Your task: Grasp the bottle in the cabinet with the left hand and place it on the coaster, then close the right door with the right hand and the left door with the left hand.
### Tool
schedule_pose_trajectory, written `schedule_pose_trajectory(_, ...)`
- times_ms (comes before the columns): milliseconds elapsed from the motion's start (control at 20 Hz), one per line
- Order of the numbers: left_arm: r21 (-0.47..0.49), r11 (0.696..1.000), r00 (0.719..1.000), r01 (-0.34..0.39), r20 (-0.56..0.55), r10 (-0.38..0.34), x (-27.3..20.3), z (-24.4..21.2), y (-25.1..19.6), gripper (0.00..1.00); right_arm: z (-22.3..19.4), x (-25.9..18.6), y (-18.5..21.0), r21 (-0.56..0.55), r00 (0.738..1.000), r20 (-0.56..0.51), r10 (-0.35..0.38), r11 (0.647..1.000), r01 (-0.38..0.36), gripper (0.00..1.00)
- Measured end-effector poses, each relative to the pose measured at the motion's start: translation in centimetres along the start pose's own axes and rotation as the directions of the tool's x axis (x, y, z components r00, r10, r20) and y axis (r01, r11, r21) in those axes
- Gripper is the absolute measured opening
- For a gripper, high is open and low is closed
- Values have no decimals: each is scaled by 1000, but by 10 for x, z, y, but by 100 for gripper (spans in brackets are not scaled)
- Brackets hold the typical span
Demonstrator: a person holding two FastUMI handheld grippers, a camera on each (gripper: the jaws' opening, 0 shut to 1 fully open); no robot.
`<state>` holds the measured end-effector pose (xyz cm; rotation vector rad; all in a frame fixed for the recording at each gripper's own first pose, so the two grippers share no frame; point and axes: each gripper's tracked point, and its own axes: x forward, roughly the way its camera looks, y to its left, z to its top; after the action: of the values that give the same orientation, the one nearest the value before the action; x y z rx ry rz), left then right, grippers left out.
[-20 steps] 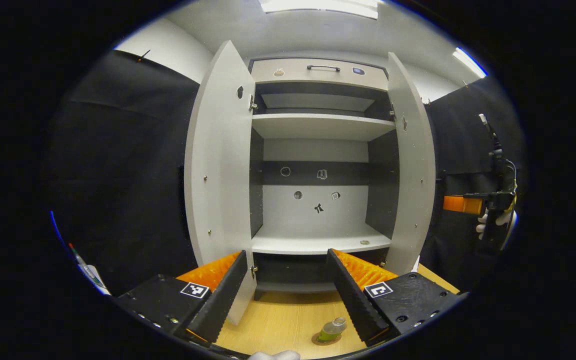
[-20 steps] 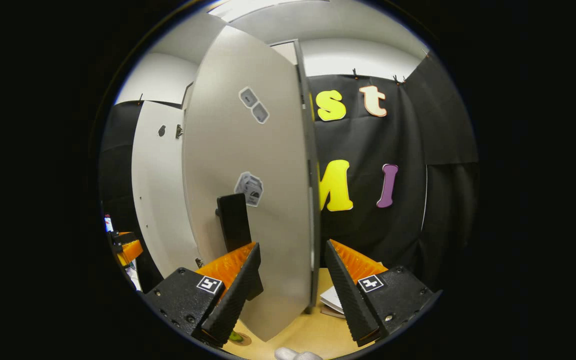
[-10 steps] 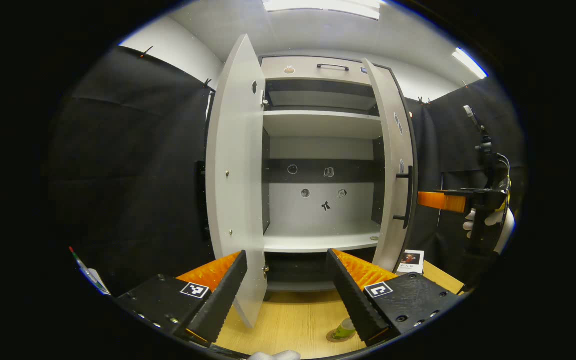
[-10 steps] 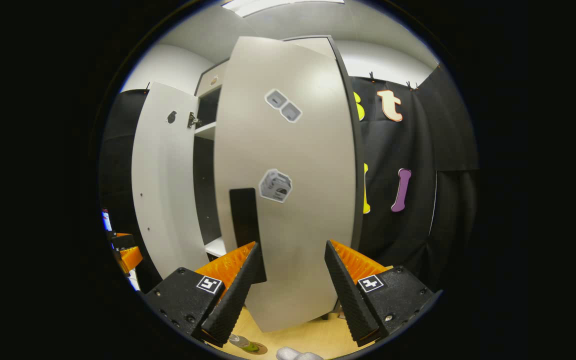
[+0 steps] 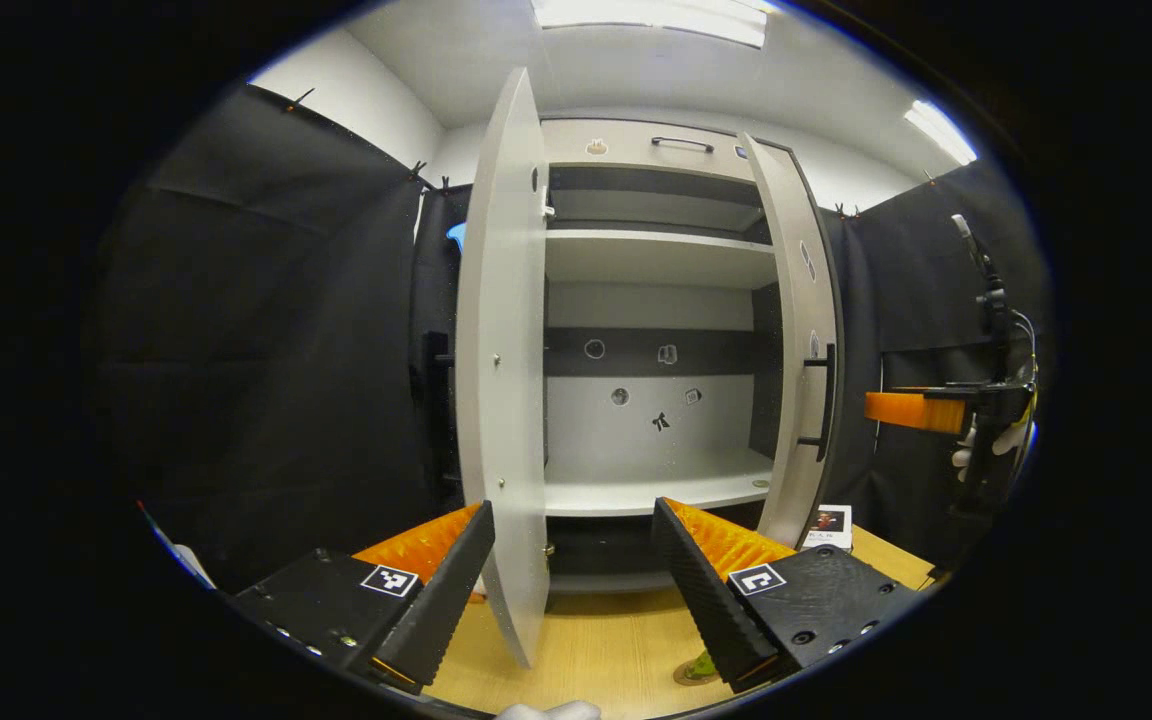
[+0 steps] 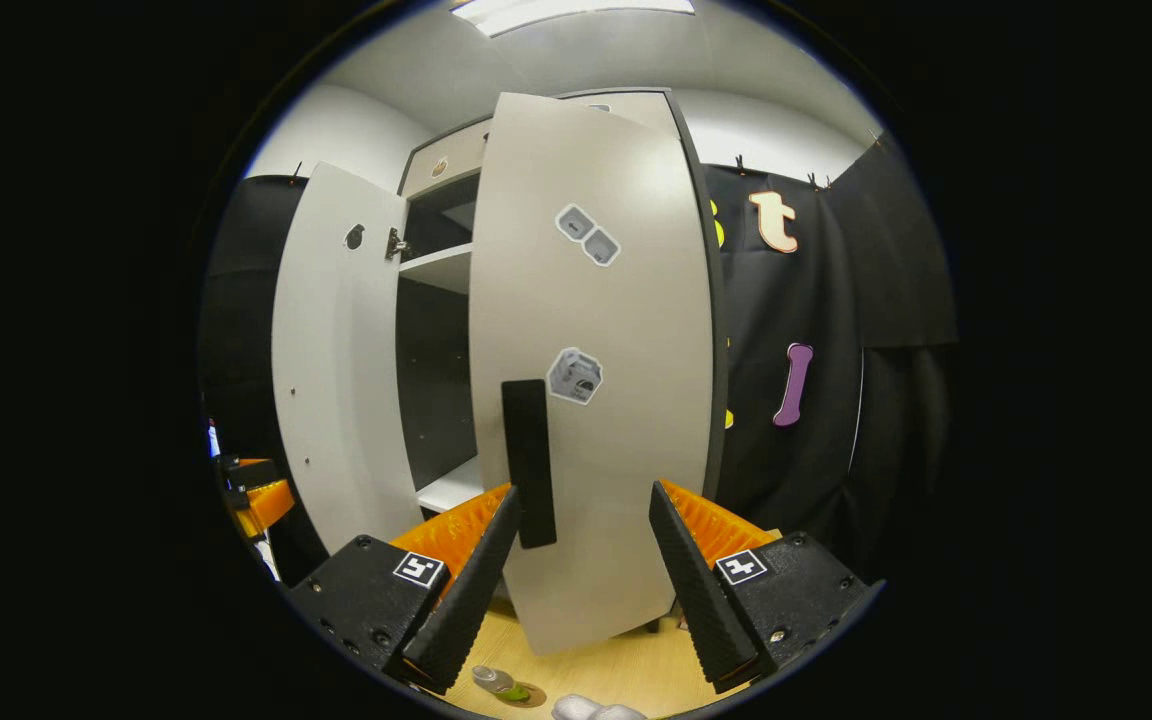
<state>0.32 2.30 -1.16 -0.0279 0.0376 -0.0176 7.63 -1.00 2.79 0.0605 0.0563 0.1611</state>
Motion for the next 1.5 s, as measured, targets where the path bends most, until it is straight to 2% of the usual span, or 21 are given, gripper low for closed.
schedule_pose_trajectory(150,2,999,999,-35,2,35,5,1,28,99,-4,-14,14,20,1000,-8,10,1000,-10,81)
schedule_pose_trajectory(400,22,993,993,-120,20,119,11,5,83,96,-21,-34,27,9,999,-39,18,1000,-18,81)
schedule_pose_trajectory(500,26,987,987,-155,34,155,13,10,104,99,-29,-42,26,1,998,-59,6,1000,-6,81)
schedule_pose_trajectory(750,43,976,976,-213,64,210,19,20,141,96,-43,-59,17,-2,994,-102,-34,999,34,81)
schedule_pose_trajectory(1050,55,974,973,-219,89,213,52,34,164,97,-45,-76,9,-10,991,-105,-83,997,83,81)
schedule_pose_trajectory(1350,58,979,977,-194,107,187,78,43,162,97,-49,-89,3,-14,986,-110,-121,993,120,81)
schedule_pose_trajectory(1500,75,974,971,-214,123,204,79,44,163,93,-51,-91,0,-10,985,-112,-132,991,131,81)
